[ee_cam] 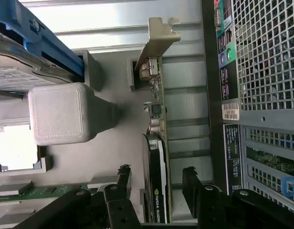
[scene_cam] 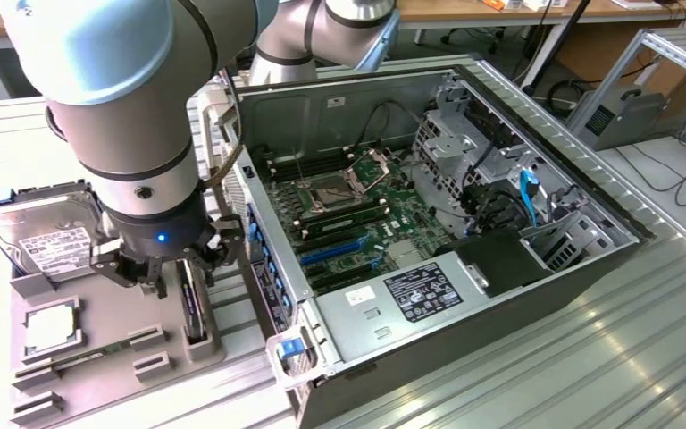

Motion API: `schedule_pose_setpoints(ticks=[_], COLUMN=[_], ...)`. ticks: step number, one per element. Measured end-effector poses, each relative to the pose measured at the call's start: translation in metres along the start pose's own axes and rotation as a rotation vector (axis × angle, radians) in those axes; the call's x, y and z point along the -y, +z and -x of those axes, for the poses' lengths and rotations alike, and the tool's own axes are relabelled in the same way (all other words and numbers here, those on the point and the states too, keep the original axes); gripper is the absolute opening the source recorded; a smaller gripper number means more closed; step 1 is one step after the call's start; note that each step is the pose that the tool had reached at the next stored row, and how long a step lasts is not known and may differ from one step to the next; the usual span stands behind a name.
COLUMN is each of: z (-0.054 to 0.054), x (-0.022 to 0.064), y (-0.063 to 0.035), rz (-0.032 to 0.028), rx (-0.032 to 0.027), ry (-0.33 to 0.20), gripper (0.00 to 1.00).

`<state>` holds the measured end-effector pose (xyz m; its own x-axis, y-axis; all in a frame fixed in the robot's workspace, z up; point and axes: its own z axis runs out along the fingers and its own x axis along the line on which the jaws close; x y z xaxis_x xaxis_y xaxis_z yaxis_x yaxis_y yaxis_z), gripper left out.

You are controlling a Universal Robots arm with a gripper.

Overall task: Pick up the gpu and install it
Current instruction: 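Pick up the gpu and move the gpu toward the slot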

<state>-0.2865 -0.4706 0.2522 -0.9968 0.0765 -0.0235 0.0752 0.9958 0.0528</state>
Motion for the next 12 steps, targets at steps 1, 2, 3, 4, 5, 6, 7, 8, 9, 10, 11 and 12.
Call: schedule_pose_setpoints(ticks=[1, 2, 3, 4, 5, 6, 7, 8, 9, 10, 11, 12], z=[-0.0001, -0.0001, -0.0001, -0.001, -0.0041, -0.0042, 0.0013, 0.0005, -0.0008, -0.0009, -0.0009, -0.0009], x=[0.0001, 0.0001, 0.0001, 0.0002, 0.0001, 0.0004, 0.0, -0.0016, -0.0029, -0.003, -0.003, -0.003], y=[0.0034, 0.0034, 0.0034, 0.0034, 0.0038, 0.0094, 0.0122, 0.0125, 0.0127, 0.0127, 0.0128, 0.0128], rz=[-0.0002, -0.0001, -0.0001, -0.0001, 0.0001, 0.0, -0.0003, -0.0002, -0.0003, -0.0003, -0.0002, -0.0002], rx=[-0.0001, -0.0001, 0.0, 0.0001, 0.0015, 0.0014, -0.0035, -0.0035, -0.0036, -0.0036, -0.0036, -0.0036], ry=[0.0, 0.0, 0.0, 0.0, 0.0, -0.001, -0.001, -0.001, -0.001, -0.001, -0.001, -0.001], gripper=[0.56, 0.56, 0.35, 0.35, 0.35, 0.35, 0.35, 0.35, 0.35, 0.35, 0.35, 0.35])
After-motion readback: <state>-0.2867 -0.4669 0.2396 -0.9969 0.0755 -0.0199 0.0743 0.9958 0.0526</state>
